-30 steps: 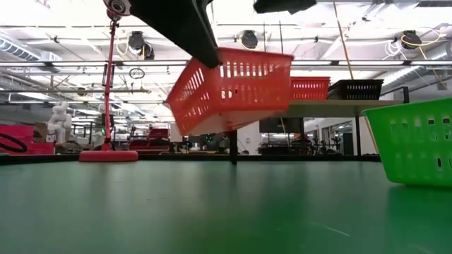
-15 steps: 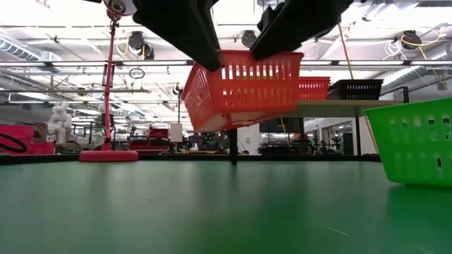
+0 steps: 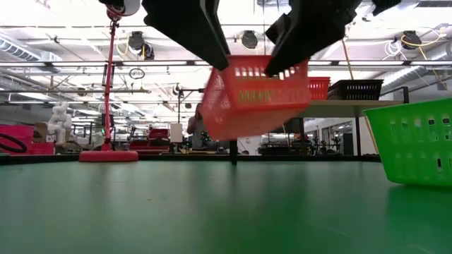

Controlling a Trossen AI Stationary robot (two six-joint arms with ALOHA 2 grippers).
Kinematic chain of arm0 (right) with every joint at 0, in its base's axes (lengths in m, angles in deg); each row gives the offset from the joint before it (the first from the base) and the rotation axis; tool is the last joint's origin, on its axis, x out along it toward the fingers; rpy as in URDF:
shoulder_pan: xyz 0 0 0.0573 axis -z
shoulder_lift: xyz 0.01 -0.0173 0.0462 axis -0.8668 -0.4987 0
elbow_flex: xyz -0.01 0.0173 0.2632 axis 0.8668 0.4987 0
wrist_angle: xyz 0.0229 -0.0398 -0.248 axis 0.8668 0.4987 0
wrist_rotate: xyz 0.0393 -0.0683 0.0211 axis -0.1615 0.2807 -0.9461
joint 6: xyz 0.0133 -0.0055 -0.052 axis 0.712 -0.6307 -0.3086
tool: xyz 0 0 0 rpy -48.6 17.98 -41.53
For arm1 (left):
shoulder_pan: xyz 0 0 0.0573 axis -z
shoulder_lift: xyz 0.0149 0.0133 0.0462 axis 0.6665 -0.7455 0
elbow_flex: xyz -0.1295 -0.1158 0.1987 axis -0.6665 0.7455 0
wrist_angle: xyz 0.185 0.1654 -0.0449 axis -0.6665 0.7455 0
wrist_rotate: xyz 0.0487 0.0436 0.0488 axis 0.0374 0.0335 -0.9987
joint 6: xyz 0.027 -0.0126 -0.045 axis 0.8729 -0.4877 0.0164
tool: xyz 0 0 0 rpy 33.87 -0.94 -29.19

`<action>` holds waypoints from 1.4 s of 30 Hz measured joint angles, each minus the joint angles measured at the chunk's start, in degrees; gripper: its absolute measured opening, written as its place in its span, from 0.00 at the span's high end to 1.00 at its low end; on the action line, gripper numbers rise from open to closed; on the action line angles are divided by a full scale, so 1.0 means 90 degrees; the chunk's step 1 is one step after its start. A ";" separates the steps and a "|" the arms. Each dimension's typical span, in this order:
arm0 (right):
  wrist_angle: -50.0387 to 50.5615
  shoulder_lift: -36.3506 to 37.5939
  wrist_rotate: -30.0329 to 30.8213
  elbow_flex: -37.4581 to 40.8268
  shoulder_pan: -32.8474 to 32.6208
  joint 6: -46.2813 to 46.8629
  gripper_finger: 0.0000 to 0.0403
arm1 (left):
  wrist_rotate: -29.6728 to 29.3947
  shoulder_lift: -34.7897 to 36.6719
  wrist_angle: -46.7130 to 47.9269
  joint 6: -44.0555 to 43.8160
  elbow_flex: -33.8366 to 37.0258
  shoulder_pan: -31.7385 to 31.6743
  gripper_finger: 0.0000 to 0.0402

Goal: Stack baskets on shelf by color
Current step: Stack the orange basket on top of the orange baskets on the shelf

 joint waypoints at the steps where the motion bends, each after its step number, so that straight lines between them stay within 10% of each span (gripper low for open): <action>1: 0.0128 0.0058 0.0000 0.0000 0.0000 -0.0008 0.96 | -0.0095 0.0000 -0.0008 -0.0031 0.0000 0.0005 0.71; 14: 0.2351 0.2164 0.0736 0.0002 0.0098 -0.0470 0.98 | -0.0759 0.0005 0.0173 -0.0520 -0.0002 0.0029 0.58; 25: 0.2963 0.4066 0.0705 -0.0043 0.1473 -0.2419 0.98 | 0.0066 0.0005 -0.0865 -0.0023 -0.0002 -0.0185 0.58; 42: 0.4179 0.3577 -0.0653 -0.2149 0.4498 -0.4997 0.98 | 0.0194 0.0000 -0.1020 0.0088 -0.0002 -0.0369 0.58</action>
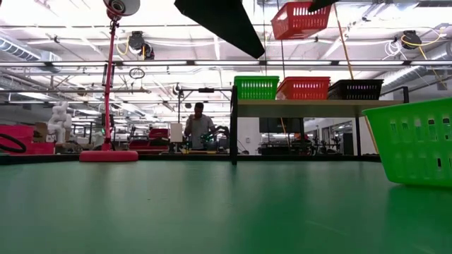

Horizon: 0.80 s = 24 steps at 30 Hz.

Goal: Stack baskets on shelf by color
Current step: Stack the orange basket on top of the orange baskets on the shelf

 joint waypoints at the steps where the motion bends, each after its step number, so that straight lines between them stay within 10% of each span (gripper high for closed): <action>1: 0.0018 -0.0022 -0.0146 -0.0044 0.0161 -0.0053 0.98 | 0.0000 0.0000 0.0000 0.0000 0.0000 0.0000 0.58; 24: -0.1100 -0.0268 -0.2193 0.1278 0.2249 -0.0379 0.98 | 0.0015 -0.0002 0.0002 -0.0062 0.0003 0.0049 0.58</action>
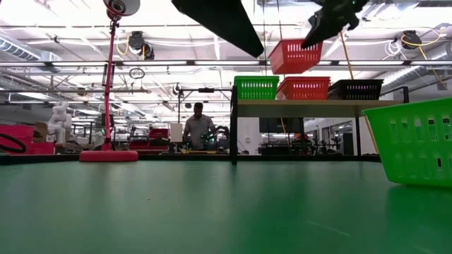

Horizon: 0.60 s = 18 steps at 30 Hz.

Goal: Stack baskets on shelf by color
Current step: Stack the orange basket on top of the orange baskets on the shelf

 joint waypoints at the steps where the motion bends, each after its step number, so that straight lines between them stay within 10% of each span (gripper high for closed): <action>1: -0.0056 0.0000 -0.0017 0.0065 0.0031 0.0000 0.98 | 0.0000 0.0000 0.0000 -0.0001 0.0000 0.0000 0.58; 18: -0.0639 0.0002 -0.0173 0.0848 0.0480 -0.0046 0.98 | 0.0000 0.0000 0.0002 -0.0003 0.0002 0.0005 0.58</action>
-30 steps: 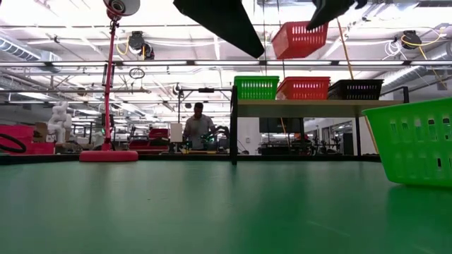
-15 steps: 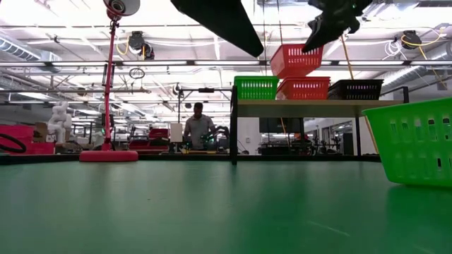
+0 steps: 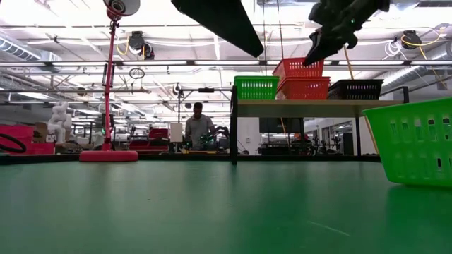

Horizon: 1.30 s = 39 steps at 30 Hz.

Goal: Stack baskets on shelf by color
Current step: Stack the orange basket on top of the orange baskets on the shelf, then stack the green basket on top of the green baskets on the shelf

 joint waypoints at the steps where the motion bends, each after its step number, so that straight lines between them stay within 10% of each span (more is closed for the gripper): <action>1: -0.0055 0.0000 0.0000 0.0046 0.0015 0.0001 0.98 | 0.0000 0.0000 0.0000 -0.0006 0.0000 0.0000 0.58; 26: -0.0146 0.0413 0.0257 0.0335 -0.0084 0.0628 0.74 | 0.0244 -0.0002 -0.0355 0.0245 0.0000 0.0017 0.58; 33: 0.0088 0.1229 0.0275 0.0335 -0.1120 0.2113 0.72 | 0.0481 -0.0002 -0.0736 0.0876 0.0000 0.0028 0.58; 39: 0.0484 0.1622 0.1570 0.0335 -0.2677 0.4257 0.74 | 0.0673 -0.0002 -0.0975 0.1686 0.0000 0.0214 0.58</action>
